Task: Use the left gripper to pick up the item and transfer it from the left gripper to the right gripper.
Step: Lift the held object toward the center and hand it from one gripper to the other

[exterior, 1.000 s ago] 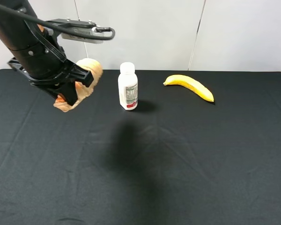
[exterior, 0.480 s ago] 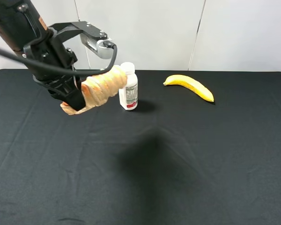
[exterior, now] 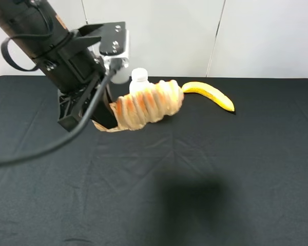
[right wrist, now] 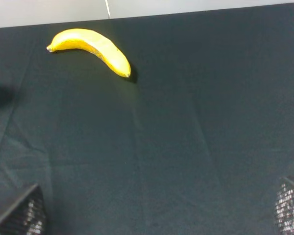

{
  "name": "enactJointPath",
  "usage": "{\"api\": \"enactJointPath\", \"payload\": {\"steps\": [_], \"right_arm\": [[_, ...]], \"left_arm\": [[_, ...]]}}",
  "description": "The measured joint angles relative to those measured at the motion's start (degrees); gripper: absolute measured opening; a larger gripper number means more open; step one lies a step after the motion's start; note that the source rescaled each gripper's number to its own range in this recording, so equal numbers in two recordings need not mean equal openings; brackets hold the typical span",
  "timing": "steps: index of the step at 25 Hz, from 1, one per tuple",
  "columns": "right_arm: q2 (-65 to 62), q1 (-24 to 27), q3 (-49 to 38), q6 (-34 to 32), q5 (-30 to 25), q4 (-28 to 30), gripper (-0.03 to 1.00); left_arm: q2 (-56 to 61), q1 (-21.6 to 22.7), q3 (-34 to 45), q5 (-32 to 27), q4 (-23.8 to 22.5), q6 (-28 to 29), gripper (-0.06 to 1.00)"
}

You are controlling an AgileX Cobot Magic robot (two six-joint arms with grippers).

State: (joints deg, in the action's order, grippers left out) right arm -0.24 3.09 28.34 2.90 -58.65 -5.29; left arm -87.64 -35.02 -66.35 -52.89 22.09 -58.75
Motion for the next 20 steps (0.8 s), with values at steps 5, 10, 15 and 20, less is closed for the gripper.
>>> {"api": "enactJointPath", "payload": {"steps": [5, 10, 15, 20], "right_arm": [[0.00, 0.00, 0.00, -0.64, 0.00, -0.02, 1.00], [1.79, 0.00, 0.27, -6.09, 0.00, -2.56, 1.00], [14.28, 0.00, 0.69, -5.40, 0.06, -17.18, 1.00], [26.75, 0.00, 0.76, 8.25, 2.08, -33.89, 1.00]], "left_arm": [[-2.23, -5.16, 0.00, 1.47, -4.58, 1.07, 0.02], [-4.68, -10.12, 0.00, 5.16, -8.96, 3.28, 0.02], [-4.68, -12.27, 0.00, 8.33, -9.18, 3.55, 0.02], [-4.68, -12.38, 0.00, 8.33, -9.18, 3.64, 0.02]]}}
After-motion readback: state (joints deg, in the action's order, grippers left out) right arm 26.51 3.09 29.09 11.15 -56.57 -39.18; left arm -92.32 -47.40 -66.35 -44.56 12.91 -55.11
